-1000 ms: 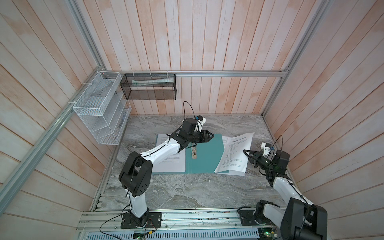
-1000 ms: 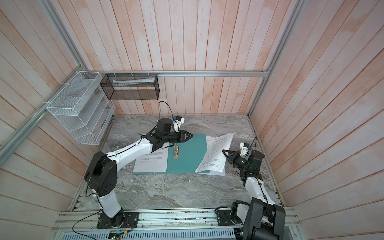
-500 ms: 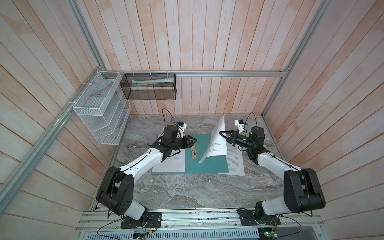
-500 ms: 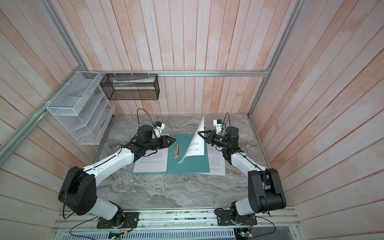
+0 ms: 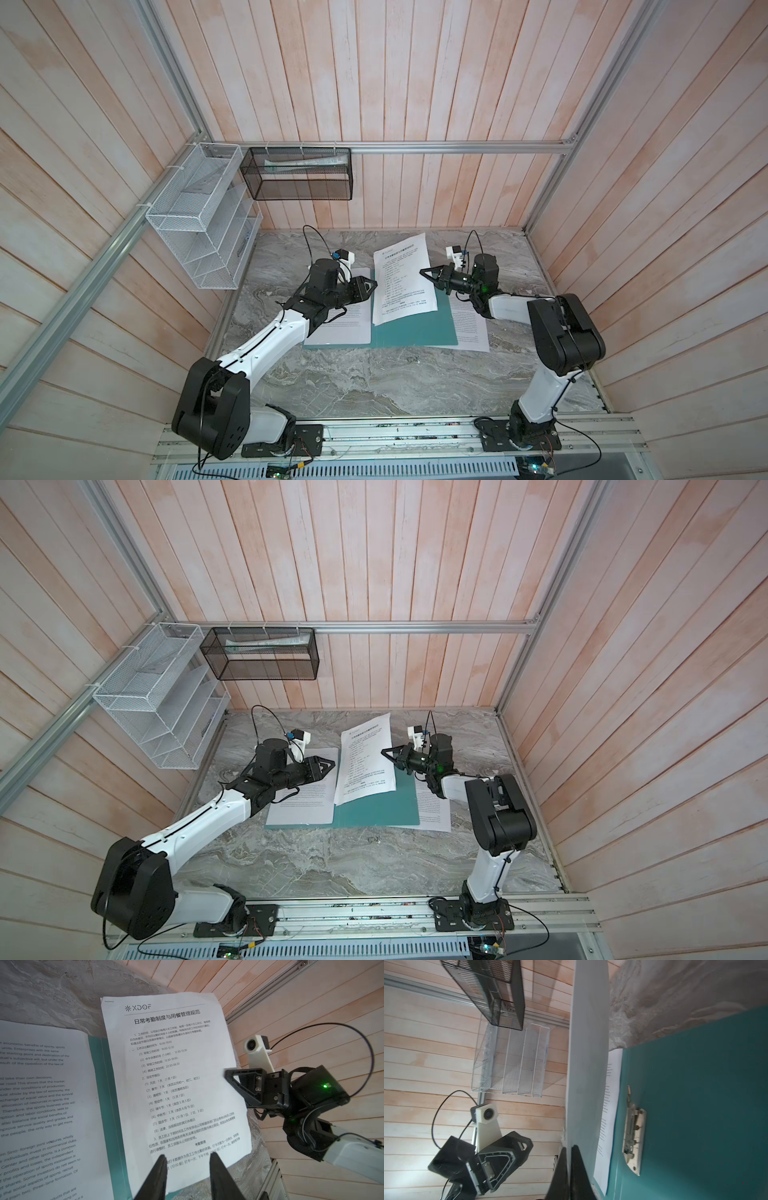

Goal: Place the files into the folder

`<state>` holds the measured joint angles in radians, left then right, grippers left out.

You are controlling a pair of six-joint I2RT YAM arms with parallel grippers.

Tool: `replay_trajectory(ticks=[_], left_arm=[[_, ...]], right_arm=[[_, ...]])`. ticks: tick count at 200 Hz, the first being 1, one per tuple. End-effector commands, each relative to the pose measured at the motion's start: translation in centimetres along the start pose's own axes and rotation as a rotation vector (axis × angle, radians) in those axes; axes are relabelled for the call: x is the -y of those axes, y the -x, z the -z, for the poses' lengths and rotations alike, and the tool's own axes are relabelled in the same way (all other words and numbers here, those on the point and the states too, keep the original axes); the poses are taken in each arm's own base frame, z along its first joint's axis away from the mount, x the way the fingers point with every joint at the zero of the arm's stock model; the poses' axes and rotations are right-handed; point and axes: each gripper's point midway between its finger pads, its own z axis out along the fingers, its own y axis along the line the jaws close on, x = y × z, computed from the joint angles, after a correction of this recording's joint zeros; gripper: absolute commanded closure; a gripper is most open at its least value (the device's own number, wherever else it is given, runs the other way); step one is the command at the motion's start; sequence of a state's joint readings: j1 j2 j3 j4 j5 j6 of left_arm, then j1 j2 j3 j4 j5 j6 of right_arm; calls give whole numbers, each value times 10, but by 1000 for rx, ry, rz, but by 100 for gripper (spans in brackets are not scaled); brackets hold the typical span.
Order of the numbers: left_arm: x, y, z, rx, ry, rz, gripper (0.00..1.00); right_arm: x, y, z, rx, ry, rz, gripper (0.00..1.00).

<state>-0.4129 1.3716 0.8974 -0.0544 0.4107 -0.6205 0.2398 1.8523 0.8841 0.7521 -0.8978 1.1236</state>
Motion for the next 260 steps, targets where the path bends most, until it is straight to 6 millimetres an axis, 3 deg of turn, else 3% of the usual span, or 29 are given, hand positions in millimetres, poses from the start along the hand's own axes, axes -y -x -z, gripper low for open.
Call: replay_trajectory(ticks=[1,33,78,143,260], left_arm=[[-12,-7,-3,-13,29,-4,63],[-17,-12,-6,-29,36,0,63],[-21,-16,-10,-42,41,4,63],[-25,-21,-14,-58,43,17,63],[-26,-26,-18,-71,45,19,63]], right_arm=[[36,2,3,-20,-65,-15,100],[74,5,27,18,-132,-69,100],[90,-2,58,59,-171,-77,100],[114,-28,66,39,-211,-113,100],[130,-47,80,3,-309,-67,100]])
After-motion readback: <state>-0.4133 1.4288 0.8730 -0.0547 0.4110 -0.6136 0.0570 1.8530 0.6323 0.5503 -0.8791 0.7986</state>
